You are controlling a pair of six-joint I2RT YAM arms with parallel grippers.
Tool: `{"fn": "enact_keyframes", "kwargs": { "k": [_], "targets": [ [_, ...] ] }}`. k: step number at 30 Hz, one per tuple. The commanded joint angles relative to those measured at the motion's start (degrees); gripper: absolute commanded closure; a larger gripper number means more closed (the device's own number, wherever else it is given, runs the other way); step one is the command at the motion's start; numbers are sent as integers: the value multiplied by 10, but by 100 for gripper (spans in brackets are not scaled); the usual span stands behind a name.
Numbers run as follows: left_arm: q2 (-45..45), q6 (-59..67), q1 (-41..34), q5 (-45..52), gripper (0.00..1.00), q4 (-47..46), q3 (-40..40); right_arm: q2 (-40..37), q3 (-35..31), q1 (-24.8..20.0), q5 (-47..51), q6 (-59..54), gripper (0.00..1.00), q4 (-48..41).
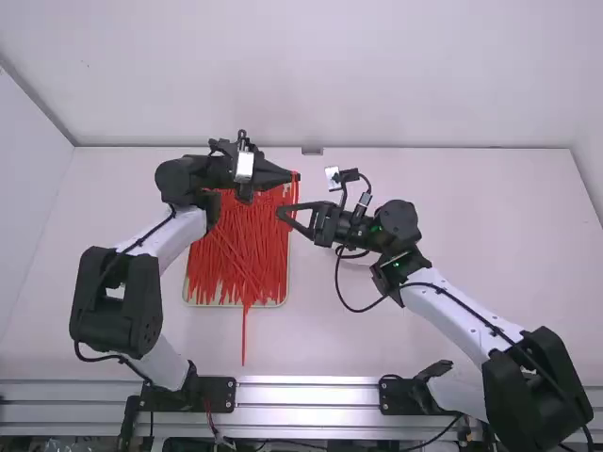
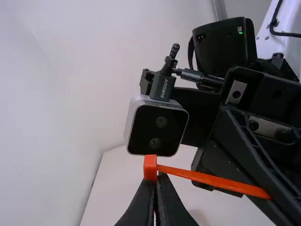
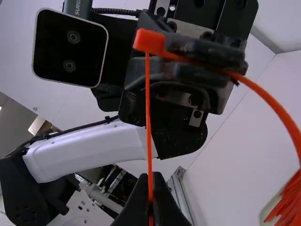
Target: Fasten the cable tie
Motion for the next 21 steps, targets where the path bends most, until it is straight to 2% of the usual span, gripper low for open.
{"fn": "enact_keyframes", "kwargs": {
  "k": [1,12,21],
  "targets": [
    [-4,2,-6,3,99,7,-5,-4,11,0,3,4,100,3],
    [-4,2,-5,32,99,8,-6,-4,11,-3,3,10,100,5],
    [-4,-2,-8,32,99,47,-35,-4,11,-21,-2,19,100,8]
  ]
}}
